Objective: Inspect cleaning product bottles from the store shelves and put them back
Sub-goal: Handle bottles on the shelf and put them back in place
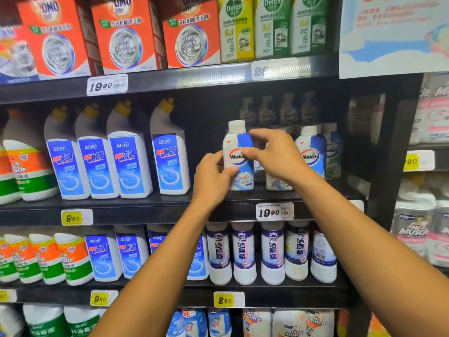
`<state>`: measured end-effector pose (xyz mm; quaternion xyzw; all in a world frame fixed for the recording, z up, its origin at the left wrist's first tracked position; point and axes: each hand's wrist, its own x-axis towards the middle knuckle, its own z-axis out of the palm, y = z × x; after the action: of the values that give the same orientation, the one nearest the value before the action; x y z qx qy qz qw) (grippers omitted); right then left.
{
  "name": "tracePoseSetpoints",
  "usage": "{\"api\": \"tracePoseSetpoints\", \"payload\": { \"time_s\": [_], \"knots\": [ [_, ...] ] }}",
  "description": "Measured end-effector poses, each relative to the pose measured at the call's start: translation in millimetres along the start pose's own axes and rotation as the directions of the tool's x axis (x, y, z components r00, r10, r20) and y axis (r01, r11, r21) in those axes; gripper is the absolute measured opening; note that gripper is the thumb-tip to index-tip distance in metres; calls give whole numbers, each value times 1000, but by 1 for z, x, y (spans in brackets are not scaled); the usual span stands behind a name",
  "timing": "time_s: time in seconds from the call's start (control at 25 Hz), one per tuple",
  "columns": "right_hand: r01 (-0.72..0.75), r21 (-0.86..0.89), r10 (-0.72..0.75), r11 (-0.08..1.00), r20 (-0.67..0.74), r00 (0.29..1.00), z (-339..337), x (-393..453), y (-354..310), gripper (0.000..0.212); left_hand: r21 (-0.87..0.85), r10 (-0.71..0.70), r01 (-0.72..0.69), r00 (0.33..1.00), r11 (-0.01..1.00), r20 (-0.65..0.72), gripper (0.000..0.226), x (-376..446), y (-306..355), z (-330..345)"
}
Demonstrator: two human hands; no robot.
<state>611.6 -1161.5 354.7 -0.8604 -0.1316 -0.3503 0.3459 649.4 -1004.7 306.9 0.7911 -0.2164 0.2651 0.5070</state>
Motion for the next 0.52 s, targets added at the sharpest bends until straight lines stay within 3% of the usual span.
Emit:
{"api": "tracePoseSetpoints", "payload": {
  "time_s": [0.08,0.16,0.52],
  "knots": [
    [63,-360,-68,931,-1,998,-5,11,5,26,55,11,-12,1000,998,11,32,9,-5,7],
    [102,-546,-103,832,29,994,-8,18,12,33,93,16,-20,999,995,44,33,13,-11,14],
    [180,-750,-107,636,145,984,-5,35,27,43,106,-19,9,996,994,92,34,26,-24,34]
  ]
}}
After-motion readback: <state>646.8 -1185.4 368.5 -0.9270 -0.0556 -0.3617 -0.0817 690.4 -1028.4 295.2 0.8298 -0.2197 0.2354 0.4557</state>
